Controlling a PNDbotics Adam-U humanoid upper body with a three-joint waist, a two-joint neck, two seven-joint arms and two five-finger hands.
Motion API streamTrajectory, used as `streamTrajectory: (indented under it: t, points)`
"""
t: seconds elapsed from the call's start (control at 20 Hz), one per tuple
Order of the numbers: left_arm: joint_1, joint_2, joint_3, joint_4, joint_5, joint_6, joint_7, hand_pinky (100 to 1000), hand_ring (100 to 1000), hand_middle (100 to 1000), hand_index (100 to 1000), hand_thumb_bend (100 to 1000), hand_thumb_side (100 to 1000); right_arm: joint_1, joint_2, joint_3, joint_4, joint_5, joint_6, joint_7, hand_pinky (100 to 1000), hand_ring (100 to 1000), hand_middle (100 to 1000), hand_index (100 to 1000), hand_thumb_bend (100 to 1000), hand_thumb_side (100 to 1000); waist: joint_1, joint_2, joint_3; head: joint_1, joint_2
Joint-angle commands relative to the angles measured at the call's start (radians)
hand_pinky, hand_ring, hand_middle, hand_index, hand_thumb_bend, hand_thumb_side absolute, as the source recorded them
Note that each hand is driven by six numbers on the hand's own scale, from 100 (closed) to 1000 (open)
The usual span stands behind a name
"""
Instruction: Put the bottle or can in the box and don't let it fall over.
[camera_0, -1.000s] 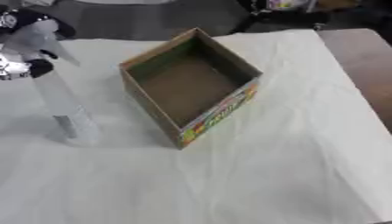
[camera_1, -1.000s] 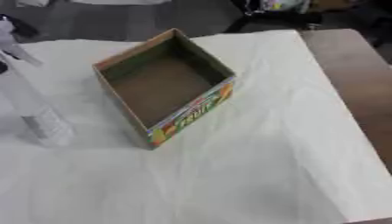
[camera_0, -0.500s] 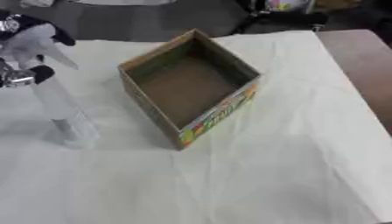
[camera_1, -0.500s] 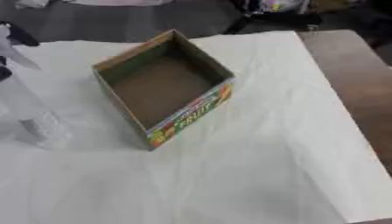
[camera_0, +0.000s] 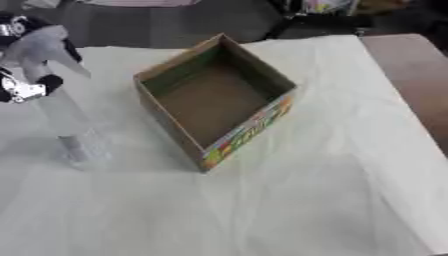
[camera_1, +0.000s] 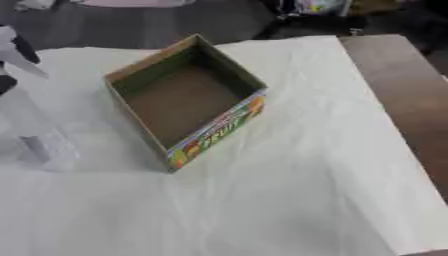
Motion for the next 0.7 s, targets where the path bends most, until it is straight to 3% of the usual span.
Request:
streamTrajectory:
  t: [0.05,0.45,0.7]
  points:
    - [-0.009,0.013,-0.003,-0.007,-0.021,-0.008,0.005,436,307,621,707,100,100,-0.006,-0.013,-0.003,-0.018,0.001,0.004,0.002,1000,1000,1000,930,100,477,0.0,-0.01,-0.001,-0.003,-0.011]
    - [-0.013,0.011,-0.006,-0.013,-0.038,-0.018,0.025,388,100,458,519,100,100,-0.005,-0.014,-0.004,-0.018,0.0,0.006,0.004,1000,1000,1000,932,100,479,0.0,-0.013,-0.001,-0.004,-0.008]
    - [-0.015,0.011,-0.005,-0.018,-0.019,-0.012,0.029,330,100,370,413,100,100,-0.004,-0.013,-0.004,-0.018,-0.001,0.011,0.003,1000,1000,1000,932,100,480,0.0,-0.016,0.002,-0.006,-0.005]
